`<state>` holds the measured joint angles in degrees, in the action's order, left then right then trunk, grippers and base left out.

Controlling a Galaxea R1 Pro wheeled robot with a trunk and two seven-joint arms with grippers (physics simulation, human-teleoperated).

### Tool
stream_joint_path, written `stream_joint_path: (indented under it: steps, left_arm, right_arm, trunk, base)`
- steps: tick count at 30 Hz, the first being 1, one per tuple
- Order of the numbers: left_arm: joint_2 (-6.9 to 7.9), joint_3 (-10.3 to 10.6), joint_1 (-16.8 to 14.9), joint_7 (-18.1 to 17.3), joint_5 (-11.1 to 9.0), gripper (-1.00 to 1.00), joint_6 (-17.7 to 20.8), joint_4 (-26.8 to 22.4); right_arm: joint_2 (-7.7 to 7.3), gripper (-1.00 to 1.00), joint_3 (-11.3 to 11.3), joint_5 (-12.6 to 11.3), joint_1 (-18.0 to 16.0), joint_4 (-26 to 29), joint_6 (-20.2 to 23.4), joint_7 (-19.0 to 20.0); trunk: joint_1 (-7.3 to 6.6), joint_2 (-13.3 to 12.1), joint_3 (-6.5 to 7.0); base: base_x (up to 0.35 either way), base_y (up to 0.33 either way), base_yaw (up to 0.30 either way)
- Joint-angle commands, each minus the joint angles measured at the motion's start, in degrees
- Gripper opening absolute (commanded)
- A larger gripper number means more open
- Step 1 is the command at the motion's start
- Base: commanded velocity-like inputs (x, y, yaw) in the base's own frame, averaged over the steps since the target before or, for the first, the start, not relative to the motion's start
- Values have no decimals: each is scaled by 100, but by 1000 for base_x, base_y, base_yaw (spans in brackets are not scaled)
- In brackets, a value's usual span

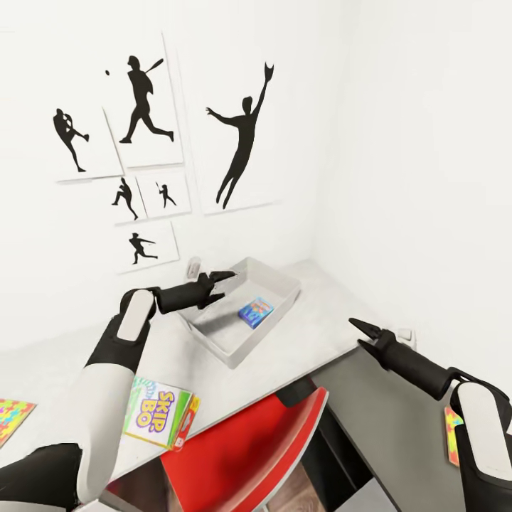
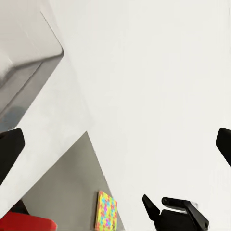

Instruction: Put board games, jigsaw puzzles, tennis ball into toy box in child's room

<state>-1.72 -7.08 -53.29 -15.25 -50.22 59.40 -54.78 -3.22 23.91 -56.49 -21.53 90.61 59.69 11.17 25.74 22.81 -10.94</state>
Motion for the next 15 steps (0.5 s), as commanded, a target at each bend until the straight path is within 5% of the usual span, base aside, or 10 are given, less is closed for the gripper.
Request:
stream_joint_path:
  steps: [1,4,9,15]
  left_arm:
    - [155,-15,107,-120,58,100,51,-215]
    - [407,-7,273,-261,57,100,60,-488]
    - [1072,-1,728,-906,65,100,60,-1003]
    - [1567,-3,1014,-1451,73,100,60,-1131]
  right_arm:
    - [-1,100,18,60,-7,0,31,100]
    - [-4,100,26,61,-8,0,31,175]
    - [-16,100,97,67,-9,0,31,382]
    - [-168,100,136,64,39,0,31,461]
  trunk:
    - [4,11,-2]
    - [4,11,25]
    - [4,11,70]
    - [4,11,124]
  base:
    - [0,0,0]
    - [0,0,0]
    - [0,0,0]
    - [0,0,0]
